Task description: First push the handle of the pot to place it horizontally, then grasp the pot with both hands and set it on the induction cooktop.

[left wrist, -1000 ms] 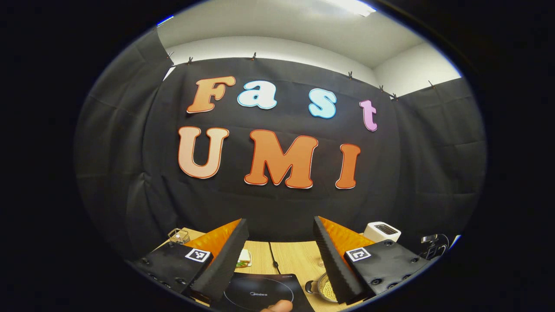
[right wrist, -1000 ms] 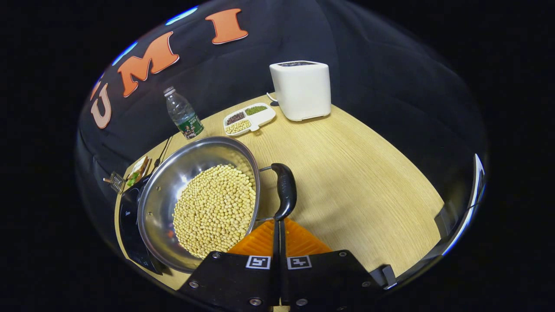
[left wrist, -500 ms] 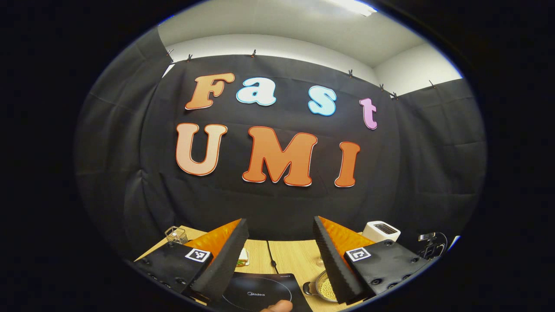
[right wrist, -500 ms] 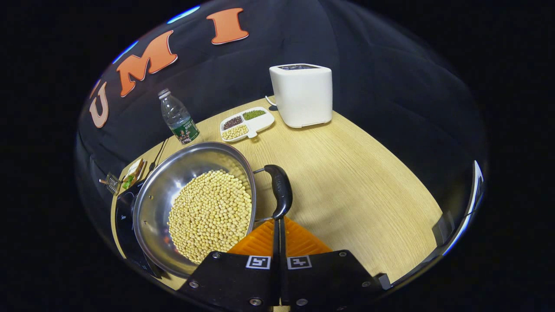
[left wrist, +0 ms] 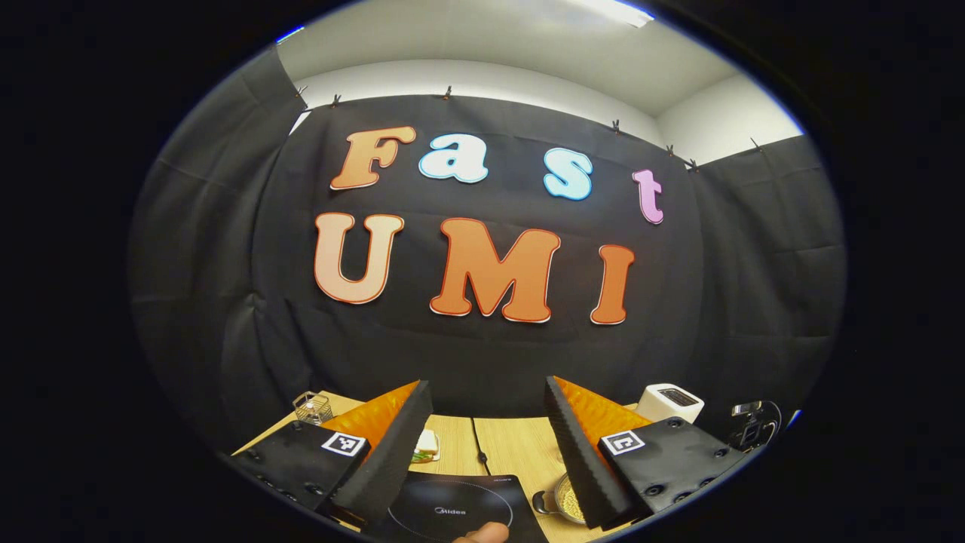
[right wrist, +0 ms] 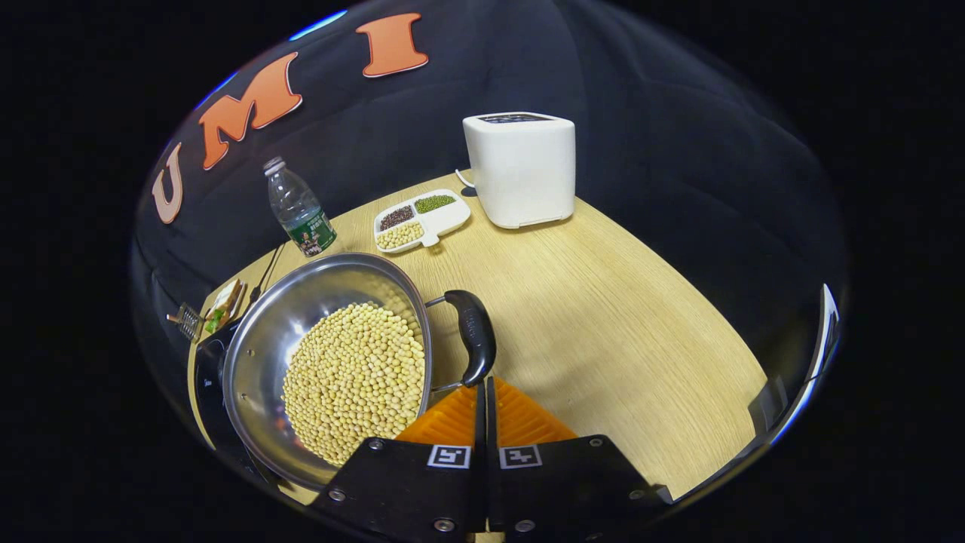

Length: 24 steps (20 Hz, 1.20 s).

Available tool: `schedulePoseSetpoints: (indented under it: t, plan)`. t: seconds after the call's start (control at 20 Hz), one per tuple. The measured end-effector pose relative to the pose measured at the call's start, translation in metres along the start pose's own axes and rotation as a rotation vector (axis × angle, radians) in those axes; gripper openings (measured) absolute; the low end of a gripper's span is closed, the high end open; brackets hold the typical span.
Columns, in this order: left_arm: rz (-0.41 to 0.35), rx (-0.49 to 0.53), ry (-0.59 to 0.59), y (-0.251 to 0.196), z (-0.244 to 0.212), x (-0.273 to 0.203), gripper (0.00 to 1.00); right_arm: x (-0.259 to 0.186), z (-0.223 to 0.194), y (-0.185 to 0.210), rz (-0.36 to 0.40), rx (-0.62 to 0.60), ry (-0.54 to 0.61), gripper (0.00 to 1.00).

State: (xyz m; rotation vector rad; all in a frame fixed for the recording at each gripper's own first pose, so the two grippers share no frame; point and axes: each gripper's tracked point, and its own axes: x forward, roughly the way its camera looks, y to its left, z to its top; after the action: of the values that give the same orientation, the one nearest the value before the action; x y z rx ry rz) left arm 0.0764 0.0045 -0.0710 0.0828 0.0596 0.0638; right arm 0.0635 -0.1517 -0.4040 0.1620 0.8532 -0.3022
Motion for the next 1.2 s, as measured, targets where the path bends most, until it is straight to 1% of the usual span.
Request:
schedulePoseSetpoints:
  t: [0.1, 0.25, 0.45, 0.55, 0.75, 0.8, 0.85, 0.9, 0.95, 1.0, 1.05, 1.15, 1.2]
  plan:
    - [-0.005, -0.002, 0.013, -0.003, -0.007, 0.001, 0.97, -0.001, 0.0, 0.0, 0.003, 0.003, -0.002, 0.0]
    - [-0.001, 0.0, 0.016, -0.003, -0.017, 0.0, 0.98, -0.005, 0.0, 0.002, 0.02, 0.014, -0.011, 0.0]
    - [-0.028, 0.015, 0.061, -0.018, -0.045, -0.003, 0.98, -0.012, 0.005, -0.01, -0.005, 0.01, -0.048, 0.0]
    - [-0.037, 0.014, 0.081, -0.025, -0.058, -0.004, 0.97, -0.018, 0.007, -0.013, -0.004, 0.019, -0.067, 0.0]
    - [-0.053, -0.013, 0.128, -0.037, -0.086, -0.005, 0.98, -0.029, 0.007, -0.022, -0.006, 0.019, -0.091, 0.04]
    - [-0.058, -0.014, 0.141, -0.04, -0.093, -0.006, 0.99, -0.032, 0.007, -0.024, -0.003, 0.023, -0.098, 0.07]
    - [-0.062, -0.011, 0.153, -0.043, -0.101, -0.007, 0.97, -0.033, 0.008, -0.023, 0.009, 0.028, -0.105, 0.1]
    - [-0.064, -0.005, 0.165, -0.045, -0.108, -0.006, 0.98, -0.037, 0.007, -0.023, 0.017, 0.032, -0.108, 0.19]
    - [-0.066, -0.003, 0.176, -0.048, -0.115, -0.007, 0.98, -0.038, 0.007, -0.025, 0.015, 0.032, -0.113, 0.24]
    - [-0.072, -0.005, 0.19, -0.051, -0.123, -0.007, 0.98, -0.039, 0.006, -0.027, 0.014, 0.028, -0.121, 0.22]
    - [-0.078, -0.012, 0.203, -0.054, -0.129, -0.007, 0.98, -0.041, 0.007, -0.028, 0.013, 0.023, -0.129, 0.29]
    - [-0.088, -0.031, 0.231, -0.059, -0.142, -0.006, 0.98, -0.045, 0.008, -0.03, 0.015, 0.019, -0.144, 0.37]
    - [-0.09, -0.038, 0.244, -0.061, -0.148, -0.007, 0.98, -0.048, 0.009, -0.03, 0.017, 0.019, -0.153, 0.43]
